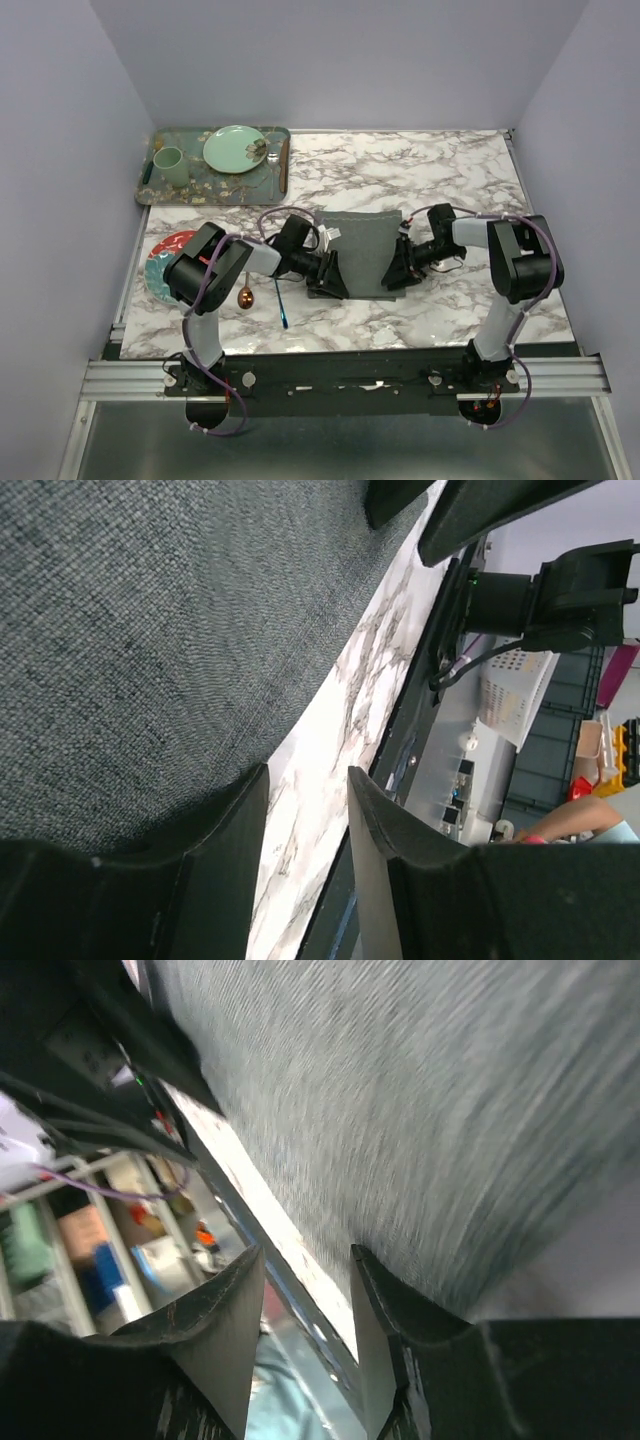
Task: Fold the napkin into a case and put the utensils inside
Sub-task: Smooth out the lower triangle-folded napkin at the center of the board, then pick up the lower triangle-folded napkin from the center of the board.
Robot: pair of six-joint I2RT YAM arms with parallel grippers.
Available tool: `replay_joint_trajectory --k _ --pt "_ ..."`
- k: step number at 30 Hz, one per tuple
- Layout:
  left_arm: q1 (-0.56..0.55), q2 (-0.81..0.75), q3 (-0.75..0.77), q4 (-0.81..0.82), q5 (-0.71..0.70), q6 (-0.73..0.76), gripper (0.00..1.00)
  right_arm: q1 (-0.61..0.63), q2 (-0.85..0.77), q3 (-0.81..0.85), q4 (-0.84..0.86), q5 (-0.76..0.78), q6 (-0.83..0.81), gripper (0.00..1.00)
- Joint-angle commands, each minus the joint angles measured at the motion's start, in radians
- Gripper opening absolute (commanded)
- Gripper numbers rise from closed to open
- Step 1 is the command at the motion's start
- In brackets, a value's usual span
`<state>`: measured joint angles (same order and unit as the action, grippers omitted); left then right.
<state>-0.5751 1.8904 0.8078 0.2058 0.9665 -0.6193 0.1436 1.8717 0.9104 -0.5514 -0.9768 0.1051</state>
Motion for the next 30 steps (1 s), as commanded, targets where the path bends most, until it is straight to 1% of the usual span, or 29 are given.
replay_joint_trajectory --k 1,2,3,4,5,6,7,8,9,10,11,12,13,14,15,16,17,18,19,20,21,22,24,25,26,27,28,29,30 --pt "-0.002 -0.106 -0.007 0.009 0.015 0.101 0.53 -0.004 -0.144 -0.007 -0.108 -0.020 -0.149 0.48" --pt "-0.006 -0.155 0.020 -0.096 -0.014 0.166 0.55 -0.006 -0.192 0.023 -0.125 -0.037 -0.192 0.50" --pt "-0.006 -0.200 0.054 -0.165 -0.029 0.249 0.57 -0.006 -0.280 0.045 -0.143 -0.043 -0.211 0.52" --pt "-0.008 -0.267 0.144 -0.256 -0.050 0.401 0.60 -0.006 -0.331 0.068 -0.163 -0.027 -0.229 0.54" --pt "-0.006 -0.290 0.189 -0.419 -0.098 0.491 0.62 -0.010 -0.371 0.108 -0.165 -0.008 -0.258 0.58" --pt "-0.008 -0.307 0.236 -0.503 -0.132 0.571 0.63 -0.013 -0.443 0.125 -0.165 0.016 -0.275 0.60" --pt "-0.006 -0.341 0.313 -0.575 -0.182 0.648 0.64 -0.018 -0.472 0.140 -0.145 0.079 -0.286 0.62" --pt "-0.003 -0.362 0.332 -0.639 -0.225 0.746 0.64 -0.022 -0.495 0.157 -0.133 0.111 -0.321 0.66" --pt "0.009 -0.382 0.344 -0.655 -0.291 0.791 0.65 -0.024 -0.519 0.183 -0.119 0.145 -0.349 0.67" --pt "0.014 -0.433 0.350 -0.661 -0.328 0.840 0.66 -0.022 -0.564 0.186 -0.066 0.221 -0.381 0.67" --pt "0.018 -0.462 0.341 -0.639 -0.362 0.906 0.67 -0.024 -0.592 0.183 -0.020 0.262 -0.402 0.70" --pt "0.021 -0.491 0.329 -0.614 -0.438 0.938 0.69 -0.024 -0.615 0.167 0.028 0.294 -0.407 0.74" --pt "0.029 -0.546 0.297 -0.585 -0.471 0.954 0.74 -0.024 -0.632 0.159 0.129 0.347 -0.409 0.79" --pt "0.032 -0.569 0.278 -0.510 -0.501 0.966 0.77 -0.025 -0.649 0.144 0.198 0.378 -0.351 0.85" --pt "0.032 -0.591 0.259 -0.472 -0.521 0.980 0.80 -0.024 -0.642 0.133 0.252 0.412 -0.323 0.85" --pt "0.032 -0.617 0.220 -0.432 -0.550 0.978 0.82 -0.024 -0.623 0.160 0.287 0.464 -0.308 0.88" --pt "0.031 -0.619 0.206 -0.363 -0.554 0.969 0.82 -0.024 -0.568 0.195 0.280 0.490 -0.282 0.98" --pt "0.029 -0.563 0.238 -0.336 -0.534 0.896 0.82 -0.039 -0.440 0.363 0.149 0.487 -0.298 1.00" --pt "0.029 -0.538 0.257 -0.338 -0.543 0.861 0.82 -0.050 -0.339 0.402 0.109 0.451 -0.297 1.00" --pt "0.032 -0.484 0.298 -0.338 -0.564 0.768 0.81 -0.061 -0.295 0.444 0.049 0.387 -0.288 1.00" --pt "0.046 -0.459 0.319 -0.350 -0.574 0.739 0.81 -0.079 -0.251 0.496 0.022 0.360 -0.274 1.00" --pt "0.060 -0.433 0.342 -0.359 -0.537 0.721 0.81 -0.087 -0.194 0.514 0.004 0.334 -0.266 0.99" --pt "0.093 -0.366 0.402 -0.365 -0.445 0.656 0.77 -0.108 -0.151 0.533 -0.002 0.288 -0.242 0.96" --pt "0.115 -0.344 0.418 -0.361 -0.448 0.633 0.74 -0.114 -0.137 0.538 -0.002 0.283 -0.236 0.94" --pt "0.122 -0.296 0.448 -0.362 -0.463 0.624 0.65 -0.119 -0.102 0.539 -0.001 0.277 -0.231 0.93" --pt "0.130 -0.269 0.471 -0.390 -0.483 0.581 0.61 -0.127 -0.086 0.542 -0.001 0.268 -0.223 0.88" --pt "0.142 -0.237 0.494 -0.411 -0.500 0.567 0.58 -0.131 -0.069 0.544 -0.001 0.256 -0.220 0.85" --pt "0.167 -0.173 0.543 -0.433 -0.497 0.549 0.56 -0.133 -0.042 0.544 0.002 0.254 -0.216 0.83" --pt "0.182 -0.140 0.562 -0.466 -0.491 0.505 0.56 -0.133 -0.023 0.544 0.005 0.251 -0.203 0.81"
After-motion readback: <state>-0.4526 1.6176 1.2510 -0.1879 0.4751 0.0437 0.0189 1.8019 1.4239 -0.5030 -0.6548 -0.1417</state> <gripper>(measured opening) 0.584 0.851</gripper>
